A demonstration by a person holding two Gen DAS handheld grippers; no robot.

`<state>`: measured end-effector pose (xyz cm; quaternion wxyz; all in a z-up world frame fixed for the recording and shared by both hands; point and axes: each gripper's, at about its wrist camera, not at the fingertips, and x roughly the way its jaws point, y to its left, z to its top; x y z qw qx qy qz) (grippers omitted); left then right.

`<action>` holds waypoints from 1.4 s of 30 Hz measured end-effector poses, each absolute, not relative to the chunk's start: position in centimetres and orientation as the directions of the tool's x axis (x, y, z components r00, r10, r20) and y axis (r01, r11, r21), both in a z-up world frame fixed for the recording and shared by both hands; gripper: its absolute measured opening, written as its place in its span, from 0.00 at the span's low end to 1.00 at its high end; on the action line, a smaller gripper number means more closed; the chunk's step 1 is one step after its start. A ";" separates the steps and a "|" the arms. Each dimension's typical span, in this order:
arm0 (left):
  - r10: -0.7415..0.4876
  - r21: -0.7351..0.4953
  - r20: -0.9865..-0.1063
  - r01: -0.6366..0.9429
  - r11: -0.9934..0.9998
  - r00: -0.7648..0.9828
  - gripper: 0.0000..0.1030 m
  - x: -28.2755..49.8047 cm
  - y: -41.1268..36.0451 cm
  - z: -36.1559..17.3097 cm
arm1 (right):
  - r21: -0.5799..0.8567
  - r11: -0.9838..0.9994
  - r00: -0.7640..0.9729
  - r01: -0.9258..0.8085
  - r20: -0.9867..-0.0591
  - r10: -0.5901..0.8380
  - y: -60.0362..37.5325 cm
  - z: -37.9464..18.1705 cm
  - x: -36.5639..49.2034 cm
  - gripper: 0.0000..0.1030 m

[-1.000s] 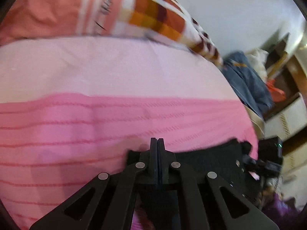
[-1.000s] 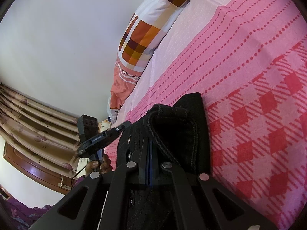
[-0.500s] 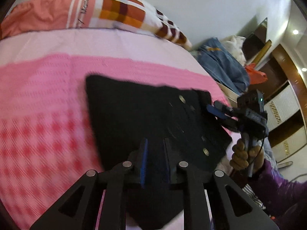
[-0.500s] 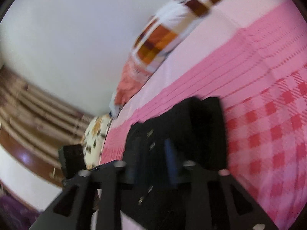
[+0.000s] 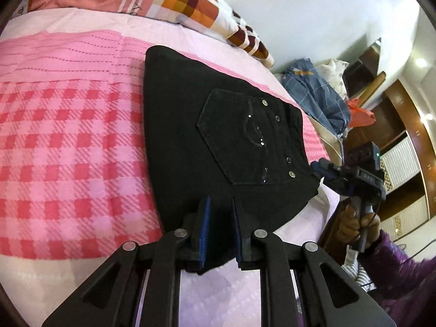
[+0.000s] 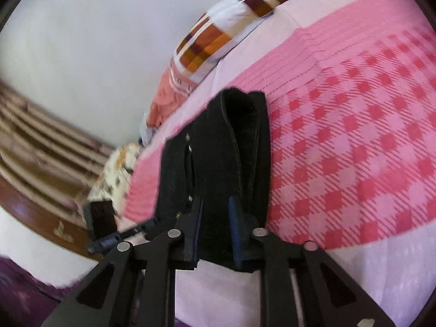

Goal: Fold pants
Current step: 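Lay the folded edge down and open the right tool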

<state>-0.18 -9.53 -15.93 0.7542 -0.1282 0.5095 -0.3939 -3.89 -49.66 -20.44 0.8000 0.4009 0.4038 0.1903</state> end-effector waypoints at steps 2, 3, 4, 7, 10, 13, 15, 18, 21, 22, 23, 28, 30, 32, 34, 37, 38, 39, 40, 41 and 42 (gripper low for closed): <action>-0.731 -0.603 -0.656 0.455 0.656 0.185 0.20 -0.1 -9.2 -15.2 | 0.825 0.564 0.642 0.041 -0.454 0.618 -50.5 -20.0 -4.8 0.39; -0.734 -0.601 -0.651 0.457 0.656 0.197 0.29 -0.1 -9.2 -14.7 | 0.832 0.553 0.652 0.051 -0.447 0.613 -50.8 -19.9 -5.2 0.39; -0.730 -0.596 -0.653 0.458 0.660 0.201 0.36 -0.2 -9.2 -14.6 | 0.845 0.530 0.663 0.063 -0.433 0.611 -51.1 -19.9 -5.8 0.39; -0.723 -0.583 -0.661 0.469 0.663 0.200 0.43 -0.6 -9.6 -15.0 | 0.872 0.480 0.672 0.095 -0.411 0.616 -51.3 -20.0 -7.4 0.39; -0.719 -0.576 -0.665 0.473 0.666 0.203 0.43 -0.8 -9.8 -15.6 | 0.900 0.428 0.664 0.085 -0.371 0.649 -50.4 -19.8 -8.3 0.39; -0.732 -0.596 -0.650 0.462 0.657 0.203 0.43 -0.8 -9.5 -16.4 | 0.887 0.452 0.627 0.095 -0.405 0.665 -48.9 -19.5 -7.7 0.40; -0.739 -0.605 -0.641 0.457 0.653 0.207 0.43 -0.9 -9.4 -16.5 | 0.851 0.507 0.591 0.135 -0.480 0.648 -48.2 -19.8 -6.8 0.43; -0.746 -0.613 -0.634 0.456 0.645 0.204 0.44 -0.9 -9.2 -16.6 | 0.856 0.497 0.580 0.139 -0.477 0.660 -47.6 -20.1 -5.5 0.49; -0.754 -0.623 -0.625 0.453 0.638 0.201 0.44 -0.9 -9.0 -16.8 | 0.850 0.505 0.583 0.149 -0.488 0.650 -47.6 -19.9 -5.1 0.52; -0.756 -0.622 -0.623 0.457 0.636 0.204 0.44 -0.9 -8.9 -16.9 | 0.856 0.491 0.588 0.161 -0.483 0.649 -47.7 -20.1 -4.9 0.53; -0.755 -0.619 -0.622 0.461 0.636 0.206 0.44 -1.0 -8.9 -16.8 | 0.865 0.467 0.591 0.181 -0.475 0.652 -47.8 -20.4 -4.9 0.55; -0.749 -0.598 -0.625 0.481 0.641 0.220 0.44 -1.6 -8.8 -16.8 | 0.881 0.397 0.609 0.258 -0.467 0.641 -48.3 -21.0 -4.8 0.38; -0.741 -0.582 -0.632 0.491 0.648 0.227 0.44 -1.9 -9.1 -16.7 | 0.847 0.451 0.595 0.282 -0.523 0.610 -48.4 -20.9 -4.8 0.15; -0.733 -0.571 -0.639 0.495 0.655 0.233 0.44 -2.0 -9.3 -16.5 | 0.842 0.456 0.594 0.289 -0.531 0.605 -48.6 -21.1 -5.4 0.13; -0.726 -0.563 -0.645 0.494 0.662 0.239 0.44 -2.2 -9.5 -16.4 | 0.831 0.481 0.592 0.279 -0.543 0.596 -48.5 -20.9 -5.9 0.12; -0.726 -0.567 -0.644 0.486 0.664 0.240 0.44 -2.2 -9.6 -16.4 | 0.824 0.493 0.586 0.279 -0.553 0.593 -48.7 -21.6 -6.2 0.11; -0.727 -0.569 -0.643 0.486 0.664 0.241 0.44 -2.2 -9.7 -16.4 | 0.838 0.466 0.589 0.284 -0.536 0.605 -49.1 -22.3 -6.2 0.11; -0.726 -0.567 -0.643 0.487 0.664 0.242 0.44 -2.1 -9.7 -16.4 | 0.853 0.434 0.595 0.289 -0.515 0.617 -49.4 -22.7 -6.3 0.11; -0.723 -0.561 -0.647 0.490 0.667 0.243 0.44 -2.2 -9.8 -16.3 | 0.860 0.427 0.592 0.281 -0.505 0.628 -49.4 -22.7 -6.3 0.11; -0.716 -0.552 -0.654 0.494 0.672 0.245 0.44 -2.2 -9.9 -16.2 | 0.859 0.434 0.589 0.270 -0.504 0.632 -49.4 -22.6 -6.1 0.12; -0.706 -0.541 -0.663 0.494 0.681 0.247 0.45 -2.2 -10.1 -16.1 | 0.871 0.413 0.598 0.265 -0.485 0.638 -49.7 -22.6 -6.1 0.16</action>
